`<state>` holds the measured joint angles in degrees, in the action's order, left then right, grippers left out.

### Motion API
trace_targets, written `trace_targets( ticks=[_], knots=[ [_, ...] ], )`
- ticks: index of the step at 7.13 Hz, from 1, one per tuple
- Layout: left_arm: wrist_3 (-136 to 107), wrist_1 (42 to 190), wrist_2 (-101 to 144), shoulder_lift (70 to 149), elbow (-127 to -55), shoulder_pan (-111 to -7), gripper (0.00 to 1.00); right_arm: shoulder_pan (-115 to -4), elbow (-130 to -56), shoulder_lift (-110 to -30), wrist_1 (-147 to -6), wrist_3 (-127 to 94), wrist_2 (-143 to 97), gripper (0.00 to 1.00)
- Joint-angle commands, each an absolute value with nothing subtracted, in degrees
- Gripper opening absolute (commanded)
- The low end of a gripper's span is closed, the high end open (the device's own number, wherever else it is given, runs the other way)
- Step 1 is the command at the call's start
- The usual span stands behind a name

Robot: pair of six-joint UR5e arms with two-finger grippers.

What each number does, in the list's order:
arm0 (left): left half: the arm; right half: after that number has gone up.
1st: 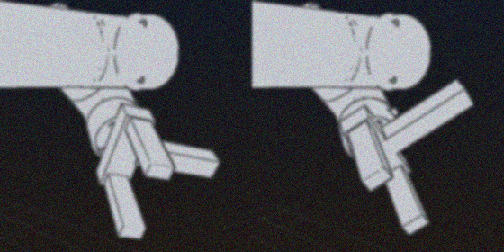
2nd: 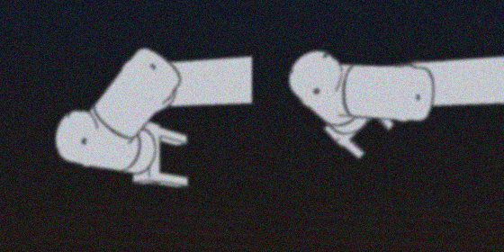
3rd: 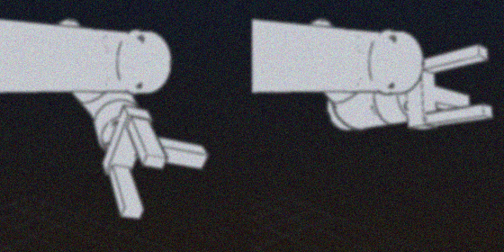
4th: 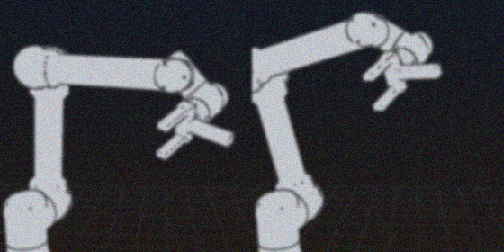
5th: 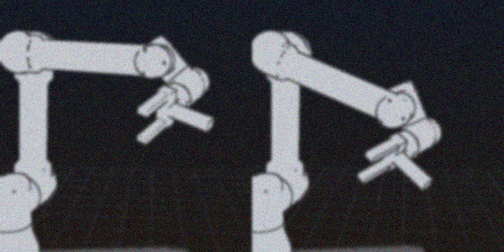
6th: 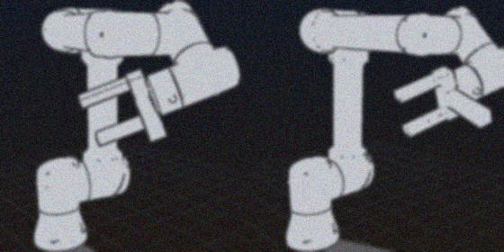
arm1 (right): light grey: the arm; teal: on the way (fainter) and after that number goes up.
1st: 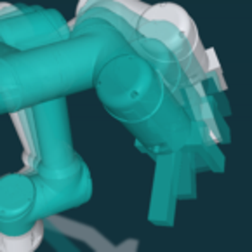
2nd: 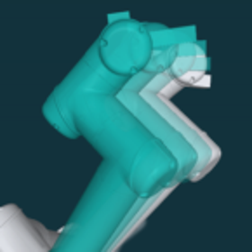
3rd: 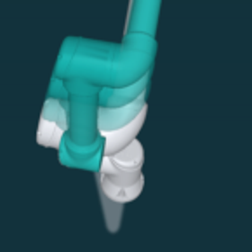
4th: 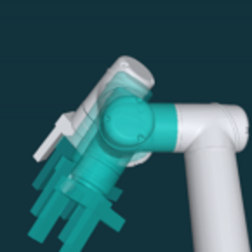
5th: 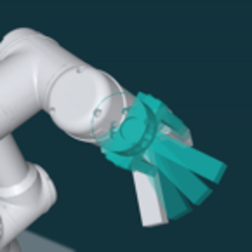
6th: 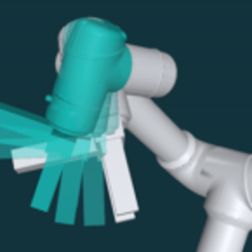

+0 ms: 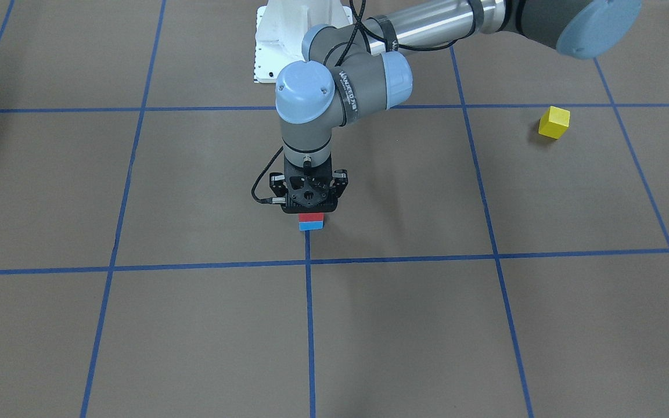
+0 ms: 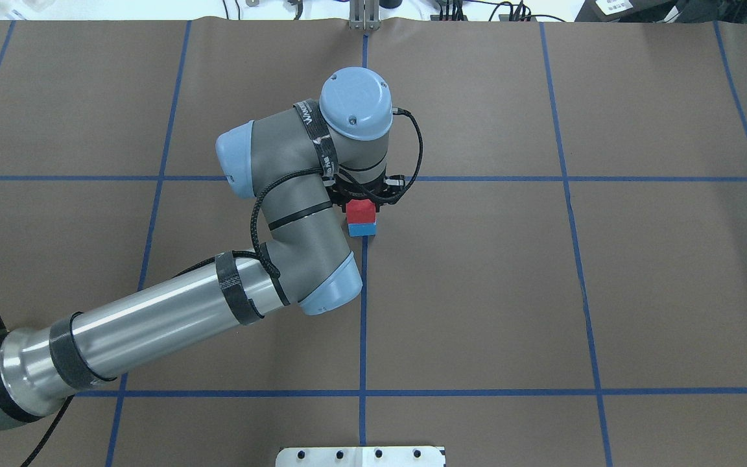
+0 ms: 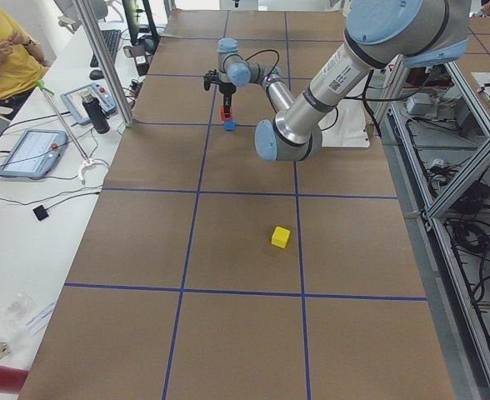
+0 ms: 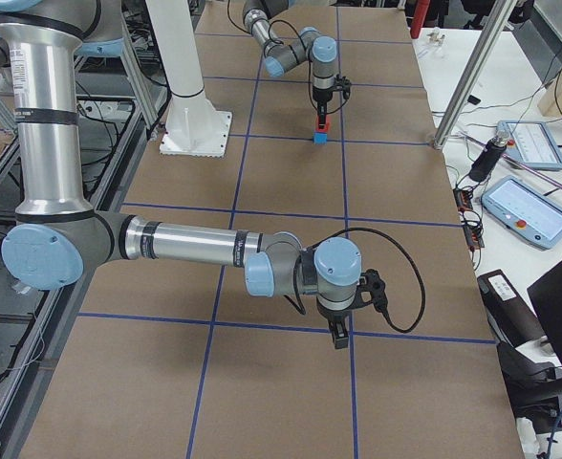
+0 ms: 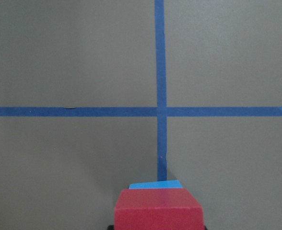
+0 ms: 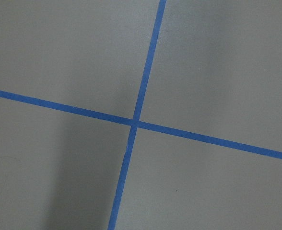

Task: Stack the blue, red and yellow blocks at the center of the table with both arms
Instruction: 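Carry the red cube over the blue cube and lower it on top, then hold the red cube on the blue cube, then open the left gripper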

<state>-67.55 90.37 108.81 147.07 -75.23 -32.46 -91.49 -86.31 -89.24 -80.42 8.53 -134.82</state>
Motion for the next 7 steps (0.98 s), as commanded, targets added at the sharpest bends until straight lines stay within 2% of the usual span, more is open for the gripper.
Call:
trace_targets(
  ticks=[1,4,7],
  knots=[
    [-68.5,90.5,108.8,147.0,-75.2,-32.0,0.0,-91.5,-86.3,-89.3,-80.4,8.5,-134.8,1.0],
    [-68.5,90.8,108.7,147.0,-75.4,-32.1,0.07,-91.5,-86.3,-89.1,-80.4,8.5,-134.8,1.0],
    [-68.4,90.8,108.7,146.9,-75.4,-32.1,0.07,-91.5,-86.3,-89.0,-80.4,8.4,-134.8,1.0]
  ],
)
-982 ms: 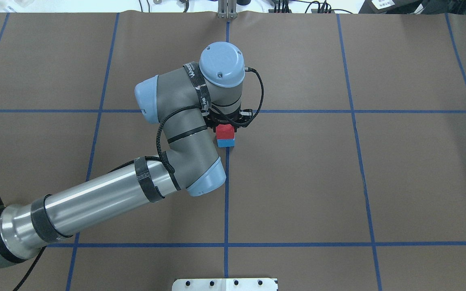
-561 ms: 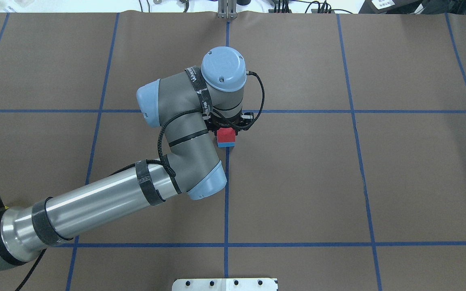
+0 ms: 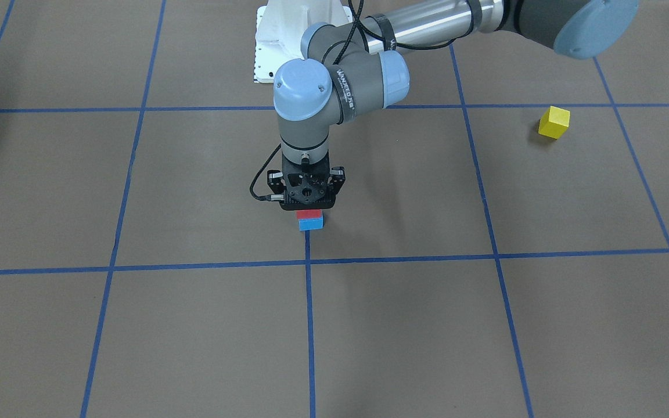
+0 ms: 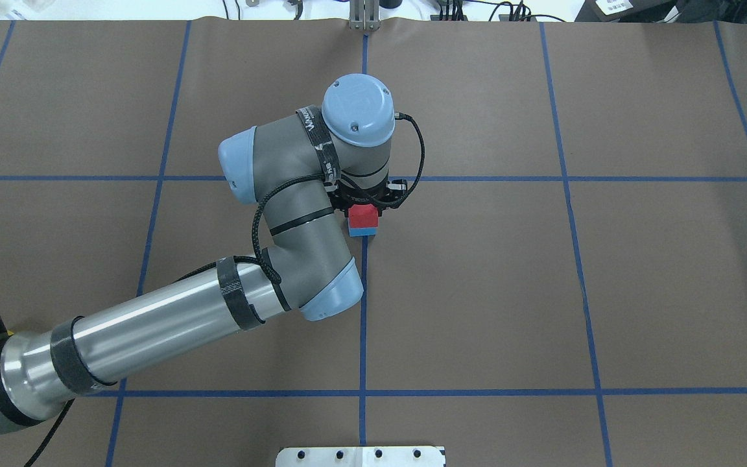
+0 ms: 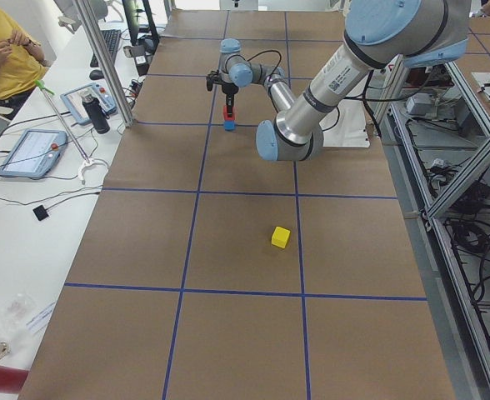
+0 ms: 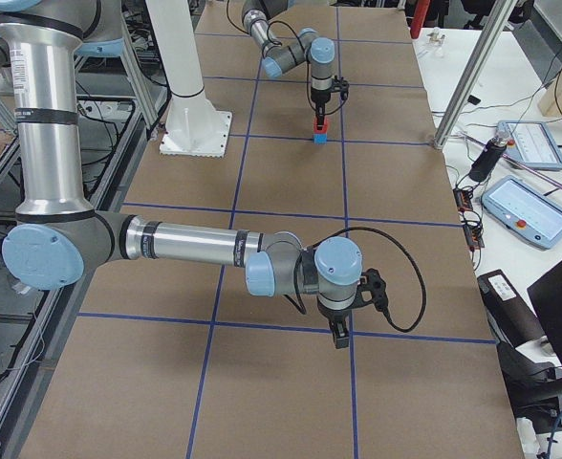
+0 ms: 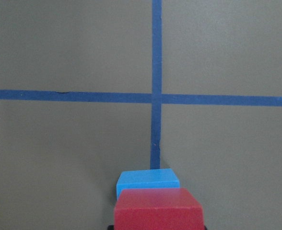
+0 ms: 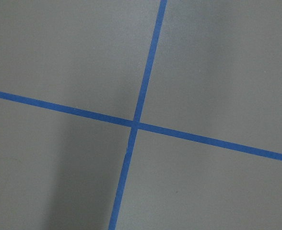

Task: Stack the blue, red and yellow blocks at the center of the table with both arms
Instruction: 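Hold the red cube on the blue cube, then open the left gripper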

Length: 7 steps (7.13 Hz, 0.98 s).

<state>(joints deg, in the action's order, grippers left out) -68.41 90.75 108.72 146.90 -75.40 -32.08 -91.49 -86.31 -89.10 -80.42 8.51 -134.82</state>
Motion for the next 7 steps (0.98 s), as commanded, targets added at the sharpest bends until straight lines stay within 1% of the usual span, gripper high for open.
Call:
trace_targets(
  ticks=[1,2,3,4,5,7],
  knots=[
    [-68.4,90.8,108.6,146.9,-75.4,-32.1,0.1,-91.5,-86.3,-89.0,-80.4,8.4,-134.8,1.0],
    [-68.4,90.8,108.6,146.9,-75.4,-32.1,0.16,-91.5,-86.3,-89.0,-80.4,8.5,-134.8,1.0],
    [-68.1,90.8,108.2,146.9,-75.4,-32.1,0.27,-91.5,-86.3,-89.0,-80.4,8.5,-134.8,1.0],
    [-67.9,90.9,107.5,146.8,-75.4,-32.1,0.49,-91.5,-86.3,-89.0,-80.4,8.5,-134.8,1.0],
    [-67.9,90.9,107.5,146.5,-75.6,-32.1,0.99,-91.5,-86.3,-89.0,-80.4,8.5,-134.8,1.0],
    [-67.8,91.0,107.4,146.4,-75.7,-32.1,1.0,-91.4,-86.3,-89.0,-80.4,8.5,-134.8,1.0]
  ],
)
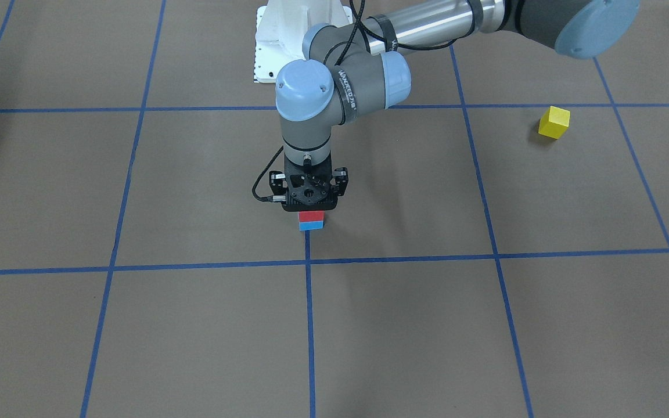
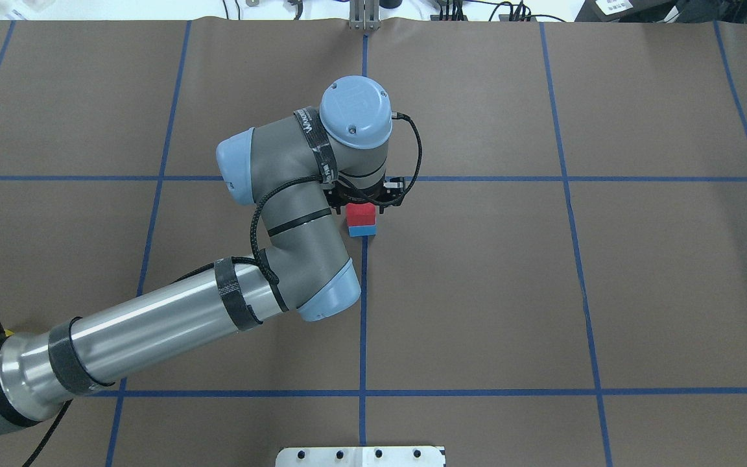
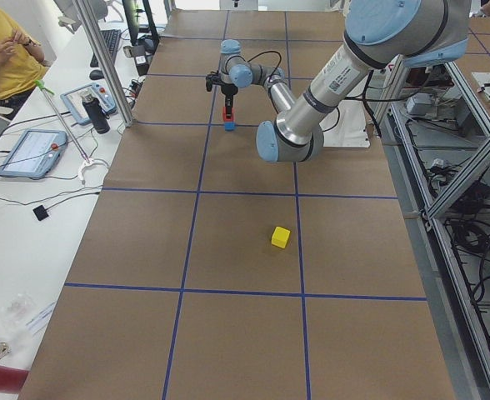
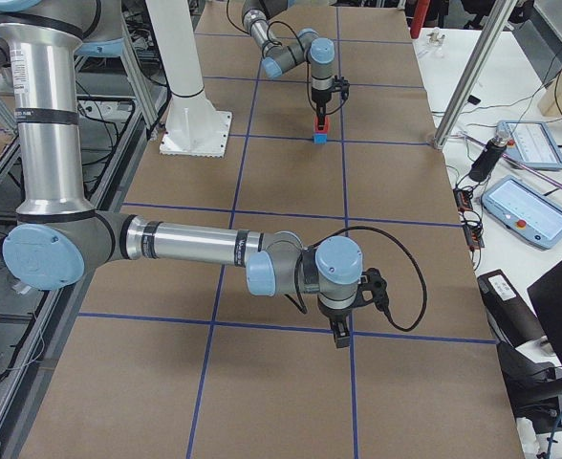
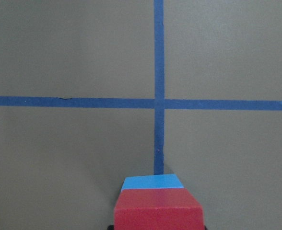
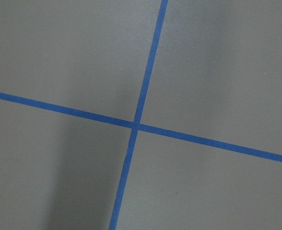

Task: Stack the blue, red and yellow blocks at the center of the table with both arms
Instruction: 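Hold the red cube on the blue cube, then open the left gripper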

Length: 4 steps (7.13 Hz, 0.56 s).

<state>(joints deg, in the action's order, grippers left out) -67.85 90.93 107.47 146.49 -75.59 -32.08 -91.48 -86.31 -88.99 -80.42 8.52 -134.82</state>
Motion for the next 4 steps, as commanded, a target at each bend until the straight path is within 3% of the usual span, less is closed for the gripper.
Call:
trace_targets(
  ticks=[1,4],
  knots=[
    [-67.4,90.9,107.5,146.4,-76.2,-32.1,1.0,-91.5,-86.3,-89.0,-80.4,8.6,-134.8,1.0],
    [-58.3,83.2,107.8,140.8,-90.7,-34.4,1.0,-91.5,-86.3,-89.4,-80.4,8.7,-134.8,1.0]
  ],
)
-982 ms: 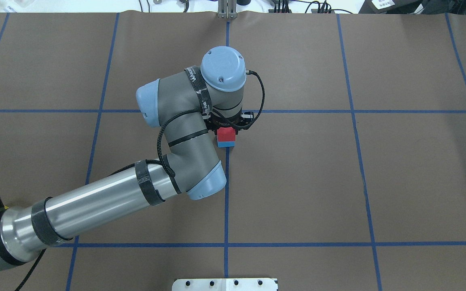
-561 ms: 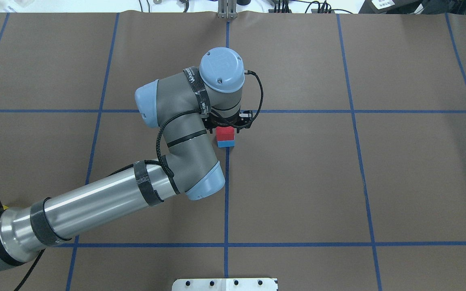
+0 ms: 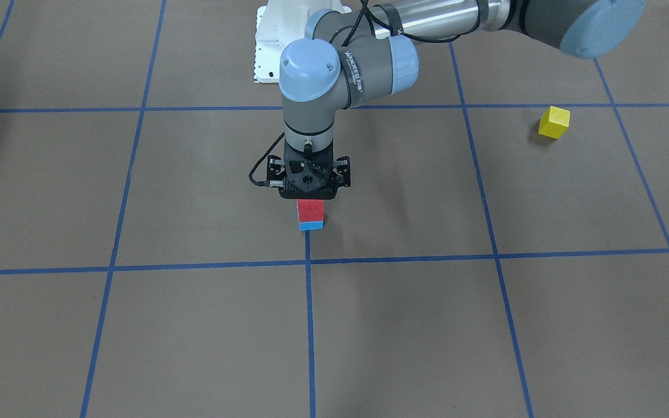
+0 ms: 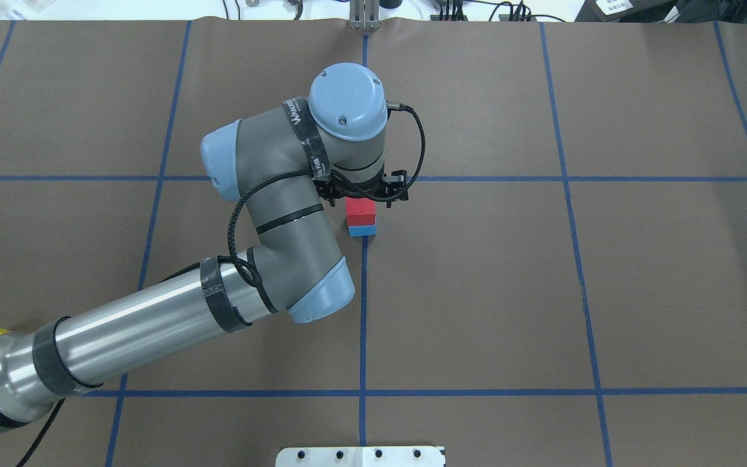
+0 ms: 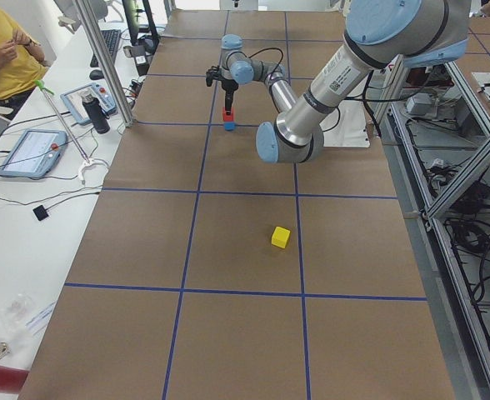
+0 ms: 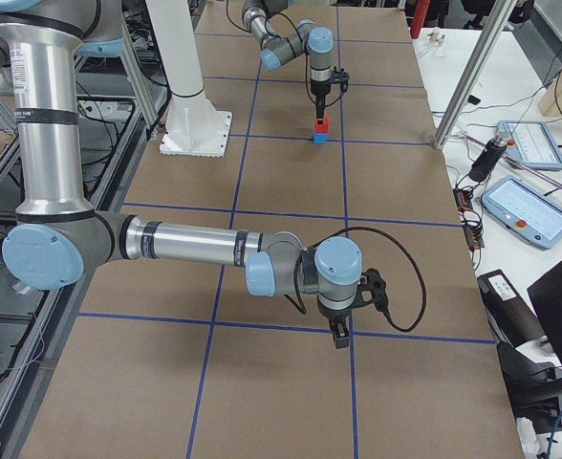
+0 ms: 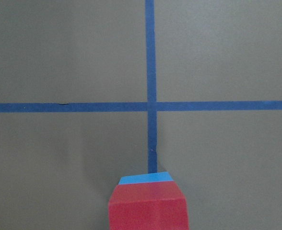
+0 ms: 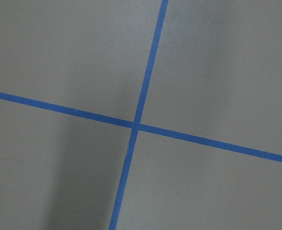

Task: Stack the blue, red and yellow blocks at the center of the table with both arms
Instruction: 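Hold the red cube on the blue cube, then open the left gripper, then move the left gripper back toward the yellow cube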

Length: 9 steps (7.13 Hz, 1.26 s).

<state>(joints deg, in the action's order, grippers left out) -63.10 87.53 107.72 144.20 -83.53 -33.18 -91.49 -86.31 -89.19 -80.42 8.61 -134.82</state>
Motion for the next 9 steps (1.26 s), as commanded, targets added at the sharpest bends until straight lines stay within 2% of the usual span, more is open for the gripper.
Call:
trace_targets(
  ticks=[1,2,5,7,8,9],
  knots=[
    [-52.4,80.1,108.0,135.1,-98.8,-35.8,1.0,-91.5,-86.2,-89.6,-80.4,8.8,-134.8,1.0],
    [-46.5,79.9,110.0,128.0,-105.9,-38.9,1.0,-91.8,-86.3,-90.2,-80.4,8.9,-134.8,1.0],
    [-25.3,82.1,119.6,107.6,-114.9,-53.0,1.0,-92.5,-86.5,-89.6,-80.7,5.6,-134.4,1.0],
    [-20.0,93.6,119.5,92.4,-116.1,-56.1,1.0,-92.5,-87.4,-90.2,-80.3,-0.9,-133.8,1.0],
    [-21.2,103.0,119.5,84.3,-115.2,-56.1,1.0,-92.5,-87.5,-90.2,-80.3,-0.4,-133.9,1.0],
    [-20.7,113.4,119.6,79.4,-112.4,-56.1,1.0,-92.5,-87.5,-90.3,-80.3,-0.4,-133.9,1.0]
  ],
)
